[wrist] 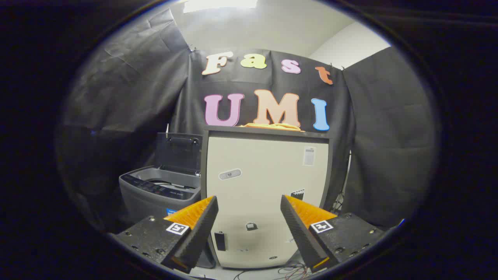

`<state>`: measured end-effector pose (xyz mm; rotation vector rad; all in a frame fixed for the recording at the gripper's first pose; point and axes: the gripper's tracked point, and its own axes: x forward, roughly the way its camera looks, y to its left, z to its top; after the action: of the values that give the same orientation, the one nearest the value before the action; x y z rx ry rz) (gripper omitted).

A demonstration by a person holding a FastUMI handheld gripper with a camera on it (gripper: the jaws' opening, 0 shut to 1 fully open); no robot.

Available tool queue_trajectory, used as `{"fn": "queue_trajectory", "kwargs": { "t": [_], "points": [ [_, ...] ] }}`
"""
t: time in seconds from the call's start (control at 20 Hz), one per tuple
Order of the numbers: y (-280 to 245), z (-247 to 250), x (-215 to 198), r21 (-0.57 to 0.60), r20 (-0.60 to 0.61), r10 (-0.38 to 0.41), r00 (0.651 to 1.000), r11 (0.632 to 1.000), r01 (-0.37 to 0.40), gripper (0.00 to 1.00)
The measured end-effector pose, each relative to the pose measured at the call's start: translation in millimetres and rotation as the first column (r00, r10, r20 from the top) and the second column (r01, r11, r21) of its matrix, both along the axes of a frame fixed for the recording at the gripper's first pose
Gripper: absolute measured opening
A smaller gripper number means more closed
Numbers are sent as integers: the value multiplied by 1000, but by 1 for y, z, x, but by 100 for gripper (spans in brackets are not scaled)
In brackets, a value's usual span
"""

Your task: Put the clothes into the washing machine and then close the washing machine lid.

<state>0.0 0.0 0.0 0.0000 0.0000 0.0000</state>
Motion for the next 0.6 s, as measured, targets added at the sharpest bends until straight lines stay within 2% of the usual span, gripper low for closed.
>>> {"fn": "queue_trajectory", "kwargs": {
  "t": [0.25,0.6],
  "points": [
    [4,8,-2,-7,-13,-6,1000,1000,6,97],
    [8,19,-5,116,-48,-9,999,993,14,98]
  ]
}}
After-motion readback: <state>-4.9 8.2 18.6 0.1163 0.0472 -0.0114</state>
